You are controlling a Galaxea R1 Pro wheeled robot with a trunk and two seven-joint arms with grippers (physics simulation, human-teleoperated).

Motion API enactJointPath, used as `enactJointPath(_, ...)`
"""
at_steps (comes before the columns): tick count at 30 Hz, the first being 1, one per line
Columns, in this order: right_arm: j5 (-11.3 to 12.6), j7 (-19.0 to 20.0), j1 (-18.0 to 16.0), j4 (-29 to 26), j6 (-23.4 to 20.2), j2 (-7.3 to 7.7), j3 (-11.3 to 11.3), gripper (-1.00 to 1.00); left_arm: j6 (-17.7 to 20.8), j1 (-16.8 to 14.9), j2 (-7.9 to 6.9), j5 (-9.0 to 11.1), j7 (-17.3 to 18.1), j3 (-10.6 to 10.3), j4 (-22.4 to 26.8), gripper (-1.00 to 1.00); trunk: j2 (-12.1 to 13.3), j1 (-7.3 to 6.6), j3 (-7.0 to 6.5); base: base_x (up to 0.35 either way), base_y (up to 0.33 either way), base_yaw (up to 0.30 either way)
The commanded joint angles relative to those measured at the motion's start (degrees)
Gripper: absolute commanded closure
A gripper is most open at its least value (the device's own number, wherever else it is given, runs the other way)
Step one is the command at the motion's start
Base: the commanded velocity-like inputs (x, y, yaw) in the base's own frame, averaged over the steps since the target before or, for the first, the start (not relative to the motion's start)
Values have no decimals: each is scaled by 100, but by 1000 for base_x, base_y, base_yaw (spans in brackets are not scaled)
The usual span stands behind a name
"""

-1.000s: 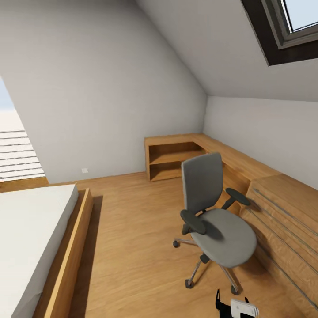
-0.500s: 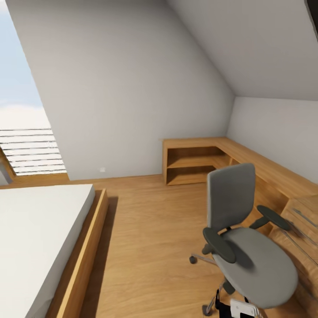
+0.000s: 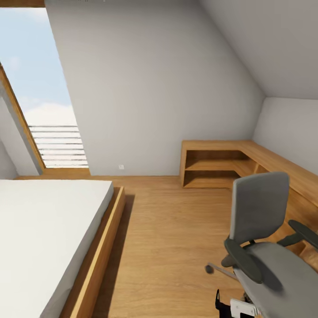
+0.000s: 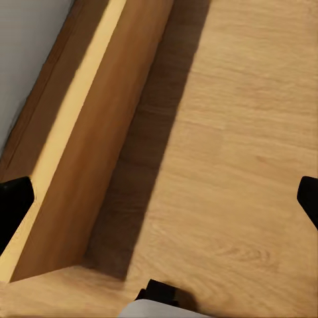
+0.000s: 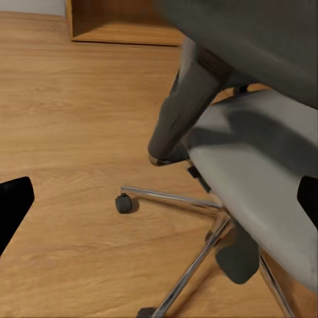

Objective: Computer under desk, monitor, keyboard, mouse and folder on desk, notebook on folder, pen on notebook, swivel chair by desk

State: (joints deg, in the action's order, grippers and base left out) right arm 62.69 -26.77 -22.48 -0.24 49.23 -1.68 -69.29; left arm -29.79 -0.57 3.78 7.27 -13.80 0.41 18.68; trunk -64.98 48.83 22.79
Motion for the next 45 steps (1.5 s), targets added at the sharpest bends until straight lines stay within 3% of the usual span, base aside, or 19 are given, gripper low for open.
enactJointPath(1,8,-49,-2,-3,0,0,-49,-100,-24,-4,3,38,9,1,-4,-100,-4,1,6,50,15,282)
enactJointPath(11,9,-48,-2,-3,-1,1,-49,-100,-19,-4,4,39,2,8,-4,-100,-4,1,6,70,4,156)
enactJointPath(30,15,-48,-2,28,-9,3,-43,-100,-18,-4,9,35,1,5,-4,-100,-4,1,6,287,0,7)
enactJointPath(45,10,-34,6,41,-9,53,-49,-100,-18,-4,9,37,1,3,-4,-100,-4,1,6,94,0,0)
